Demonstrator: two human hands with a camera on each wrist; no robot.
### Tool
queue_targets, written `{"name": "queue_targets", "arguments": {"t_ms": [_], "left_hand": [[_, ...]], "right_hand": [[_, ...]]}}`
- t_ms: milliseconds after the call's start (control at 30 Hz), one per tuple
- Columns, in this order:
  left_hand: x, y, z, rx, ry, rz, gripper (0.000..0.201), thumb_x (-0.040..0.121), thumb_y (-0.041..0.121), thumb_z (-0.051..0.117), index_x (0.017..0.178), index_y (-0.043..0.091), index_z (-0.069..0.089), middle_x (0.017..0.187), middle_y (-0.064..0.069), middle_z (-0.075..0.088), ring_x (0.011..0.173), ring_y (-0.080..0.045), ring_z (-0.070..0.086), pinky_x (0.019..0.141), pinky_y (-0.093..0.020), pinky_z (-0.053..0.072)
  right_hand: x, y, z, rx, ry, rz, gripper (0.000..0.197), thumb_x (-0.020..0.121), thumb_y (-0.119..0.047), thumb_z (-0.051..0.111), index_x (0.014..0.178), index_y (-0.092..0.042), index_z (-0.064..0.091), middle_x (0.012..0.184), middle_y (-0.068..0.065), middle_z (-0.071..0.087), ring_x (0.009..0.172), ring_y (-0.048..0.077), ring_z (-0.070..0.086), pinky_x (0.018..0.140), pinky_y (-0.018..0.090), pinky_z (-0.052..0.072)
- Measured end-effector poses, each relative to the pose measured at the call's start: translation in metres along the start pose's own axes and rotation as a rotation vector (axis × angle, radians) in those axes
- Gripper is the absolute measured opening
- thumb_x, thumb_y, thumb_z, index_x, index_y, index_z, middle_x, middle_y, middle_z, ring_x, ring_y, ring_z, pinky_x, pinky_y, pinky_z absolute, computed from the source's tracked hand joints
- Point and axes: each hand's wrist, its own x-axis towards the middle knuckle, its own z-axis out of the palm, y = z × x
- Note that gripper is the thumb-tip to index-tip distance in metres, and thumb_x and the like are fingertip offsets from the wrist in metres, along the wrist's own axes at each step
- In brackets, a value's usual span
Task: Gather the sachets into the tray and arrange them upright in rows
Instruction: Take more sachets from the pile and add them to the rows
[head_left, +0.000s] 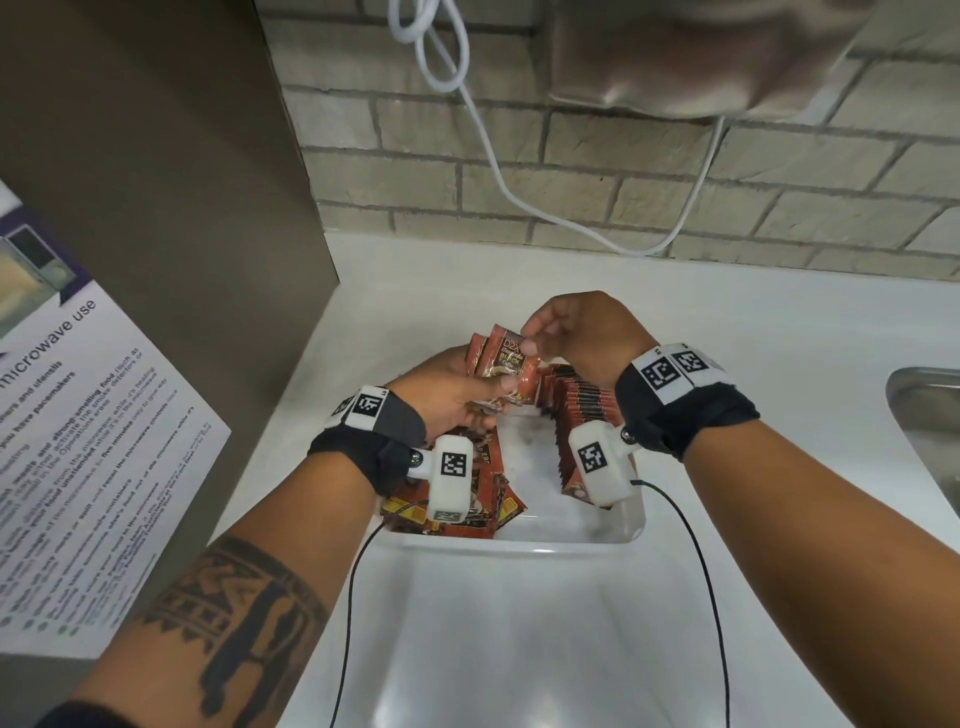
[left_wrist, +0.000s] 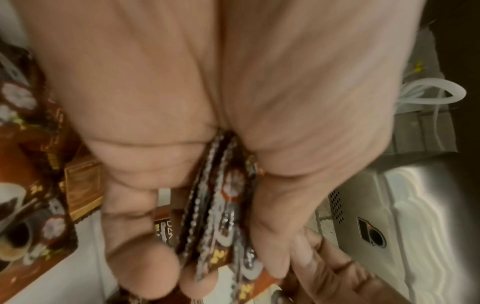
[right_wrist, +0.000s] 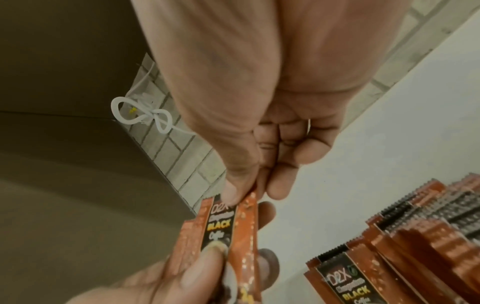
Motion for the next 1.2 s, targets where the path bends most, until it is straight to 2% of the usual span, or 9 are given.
{"name": "queue_targets", "arguments": {"t_ms": [133,233,300,467,567,733,933,1067,1200], "left_hand": [[-0.005,0.001,-0.01,0.049,0.092,-0.009,0.024,0.094,0.024,0.066,0.117,0.02,0.061,0.102,-0.009,0.065,0.079,-0.019,0.059,0.06,-0.028,0.046],[-0.005,0.003,-0.023,0.37,0.232,-0.061,0.02,0.098,0.026,0.06,0.117,0.022,0.065,0.097,-0.008,0.067,0.066,-0.018,0.057,0.059,-0.026,0.044],[-0.007,0.008,-0.024,0.537,0.236,-0.154,0.02,0.099,0.016,0.055,0.115,0.017,0.067,0.092,-0.007,0.067,0.052,-0.013,0.053,0.048,-0.021,0.04],[-0.001,0.014,-0.003,0.844,0.034,-0.334,0.025,0.096,0.016,0.056,0.117,0.01,0.068,0.092,-0.007,0.074,0.056,-0.017,0.054,0.047,-0.02,0.038],[0.012,0.01,0.011,0.874,0.001,-0.378,0.032,0.096,0.018,0.057,0.117,-0.005,0.068,0.073,0.004,0.073,0.053,-0.01,0.059,0.051,-0.023,0.041],[0.03,0.005,0.02,0.944,0.023,-0.454,0.029,0.098,0.021,0.055,0.083,0.0,0.07,0.05,0.011,0.065,0.061,-0.014,0.057,0.054,-0.024,0.04],[0.046,-0.002,0.019,0.955,-0.01,-0.504,0.043,0.098,0.02,0.056,0.056,0.009,0.059,0.08,-0.001,0.072,0.077,-0.024,0.059,0.083,-0.032,0.048],[0.049,-0.002,0.02,0.922,-0.013,-0.517,0.034,0.098,0.019,0.055,0.067,0.009,0.06,0.083,-0.003,0.071,0.061,-0.019,0.054,0.064,-0.027,0.044],[0.049,0.001,0.022,0.904,-0.012,-0.533,0.031,0.099,0.015,0.054,0.069,0.006,0.059,0.079,-0.004,0.069,0.057,-0.018,0.051,0.057,-0.026,0.041]], "right_hand": [[0.0,-0.005,-0.008,-0.05,0.084,-0.016,0.004,0.083,-0.022,0.079,0.084,-0.021,0.075,0.074,-0.009,0.07,0.071,0.004,0.063,0.065,0.018,0.044],[0.002,-0.006,-0.011,-0.19,0.075,-0.007,0.003,0.084,-0.023,0.078,0.084,-0.021,0.075,0.076,-0.012,0.067,0.071,-0.001,0.058,0.06,0.013,0.039],[0.004,-0.004,-0.007,-0.269,0.053,0.012,0.002,0.084,-0.023,0.077,0.083,-0.021,0.076,0.077,-0.013,0.067,0.074,0.002,0.06,0.058,0.013,0.037],[0.022,0.004,0.018,-0.501,0.011,0.084,0.004,0.083,-0.028,0.076,0.085,-0.025,0.077,0.094,-0.007,0.069,0.095,0.015,0.063,0.083,0.029,0.053],[0.034,0.007,0.032,-0.679,-0.001,0.146,0.014,0.084,-0.026,0.072,0.097,-0.024,0.077,0.106,-0.002,0.069,0.104,0.019,0.063,0.09,0.036,0.056],[0.043,0.014,0.042,-0.743,-0.048,0.203,0.023,0.084,-0.028,0.069,0.106,-0.021,0.073,0.113,-0.002,0.066,0.108,0.019,0.061,0.092,0.036,0.055],[0.041,0.019,0.043,-0.764,-0.083,0.164,0.022,0.089,-0.029,0.06,0.107,-0.023,0.072,0.114,-0.001,0.064,0.106,0.021,0.061,0.091,0.037,0.055],[0.037,0.016,0.039,-0.721,-0.121,0.142,0.012,0.085,-0.024,0.068,0.088,-0.032,0.076,0.108,-0.005,0.065,0.103,0.02,0.062,0.089,0.037,0.056],[0.036,0.014,0.036,-0.673,-0.145,0.142,0.017,0.085,-0.019,0.067,0.08,-0.034,0.072,0.102,-0.01,0.066,0.101,0.018,0.063,0.088,0.036,0.055]]}}
